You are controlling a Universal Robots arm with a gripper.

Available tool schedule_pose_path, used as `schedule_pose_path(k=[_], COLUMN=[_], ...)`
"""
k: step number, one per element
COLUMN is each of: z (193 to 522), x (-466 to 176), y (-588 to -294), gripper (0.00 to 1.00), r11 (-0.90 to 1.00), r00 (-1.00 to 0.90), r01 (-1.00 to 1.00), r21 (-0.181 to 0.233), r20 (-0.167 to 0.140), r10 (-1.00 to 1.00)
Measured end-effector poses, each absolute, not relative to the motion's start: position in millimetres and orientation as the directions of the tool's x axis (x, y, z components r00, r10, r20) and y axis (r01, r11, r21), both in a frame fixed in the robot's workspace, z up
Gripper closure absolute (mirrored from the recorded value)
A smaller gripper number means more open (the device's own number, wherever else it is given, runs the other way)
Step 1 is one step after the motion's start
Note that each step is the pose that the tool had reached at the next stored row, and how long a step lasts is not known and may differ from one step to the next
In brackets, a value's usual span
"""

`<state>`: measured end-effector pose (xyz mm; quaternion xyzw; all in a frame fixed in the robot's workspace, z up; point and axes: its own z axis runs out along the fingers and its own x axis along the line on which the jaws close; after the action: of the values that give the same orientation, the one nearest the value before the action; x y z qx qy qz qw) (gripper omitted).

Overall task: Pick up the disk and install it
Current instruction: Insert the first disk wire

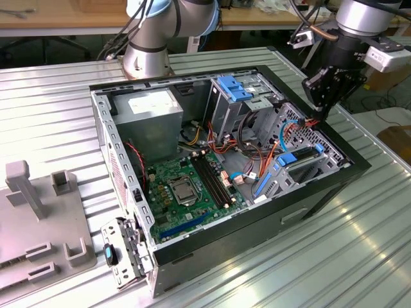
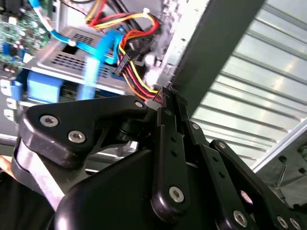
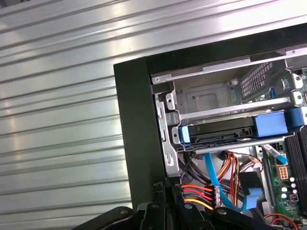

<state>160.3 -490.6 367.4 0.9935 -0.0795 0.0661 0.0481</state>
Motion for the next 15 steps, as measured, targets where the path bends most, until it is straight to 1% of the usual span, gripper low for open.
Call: schedule_pose_path(k=[2,4,10,12,13,15], z=[368,369,377,378,378,378], x=[161,161,164,165,166,166], y=[-491,-490,-488,-488,-488,-488], gripper=[0.84,0.84,0.84,0.84,0.84,0.84], r11=[-0.981,-0.981,-0.982,-0.984,-0.985,-0.987], r00=[0.978,0.979,0.984,0.986,0.986,0.986], r01=[-0.169,-0.168,-0.164,-0.162,-0.161,-0.161], r21=[0.091,0.092,0.097,0.074,0.054,0.016], r20=[0.139,0.133,0.084,0.059,0.049,0.041], r10=[-0.156,-0.155,-0.156,-0.158,-0.159,-0.161])
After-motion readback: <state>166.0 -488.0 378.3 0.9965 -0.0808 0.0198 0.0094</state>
